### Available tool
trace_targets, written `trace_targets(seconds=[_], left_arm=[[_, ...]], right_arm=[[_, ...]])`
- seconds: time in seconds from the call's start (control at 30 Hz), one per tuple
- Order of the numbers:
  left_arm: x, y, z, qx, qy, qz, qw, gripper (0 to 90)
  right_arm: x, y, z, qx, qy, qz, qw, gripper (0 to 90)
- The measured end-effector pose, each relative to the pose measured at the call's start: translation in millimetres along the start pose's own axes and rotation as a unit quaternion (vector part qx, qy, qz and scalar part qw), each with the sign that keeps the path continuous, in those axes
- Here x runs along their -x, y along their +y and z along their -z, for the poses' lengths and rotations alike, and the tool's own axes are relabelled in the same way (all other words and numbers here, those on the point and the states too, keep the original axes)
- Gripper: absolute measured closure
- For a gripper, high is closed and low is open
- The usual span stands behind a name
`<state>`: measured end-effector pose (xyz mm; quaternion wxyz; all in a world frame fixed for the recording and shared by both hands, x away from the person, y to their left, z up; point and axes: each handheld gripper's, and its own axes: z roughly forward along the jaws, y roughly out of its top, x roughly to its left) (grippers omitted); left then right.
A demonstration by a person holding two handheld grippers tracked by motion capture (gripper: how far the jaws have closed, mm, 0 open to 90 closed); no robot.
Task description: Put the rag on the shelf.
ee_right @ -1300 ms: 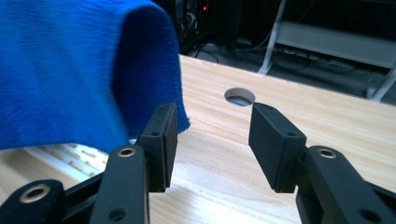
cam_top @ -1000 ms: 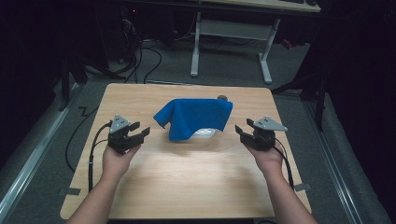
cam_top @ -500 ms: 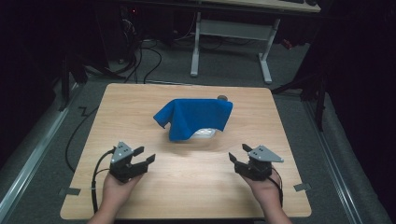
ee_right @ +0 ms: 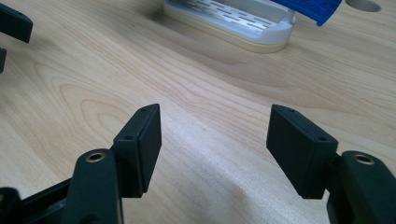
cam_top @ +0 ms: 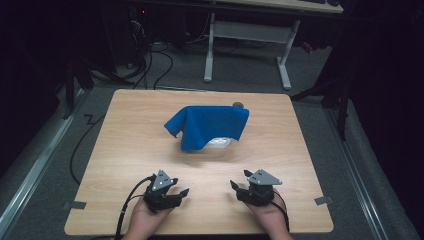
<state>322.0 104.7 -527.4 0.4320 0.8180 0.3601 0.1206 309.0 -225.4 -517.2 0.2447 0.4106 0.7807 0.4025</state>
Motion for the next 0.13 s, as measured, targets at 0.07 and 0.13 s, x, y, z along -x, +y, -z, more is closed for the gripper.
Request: trace_targets(seconds=[0.07,0.13], left_arm=[[-2.4,-1.5,1.9,0.002,0.002,0.003,1.0,42.3],[-5.4,-2.4,3.1,0.001,0.005,0.008,1.0,42.1]], right_arm=[[1.7,-1.0,-0.7,-0.003,0.002,-0.006,1.0,35.8],[2.8,-2.3,0.1,-0.003,0.002,-0.006,1.0,35.8]])
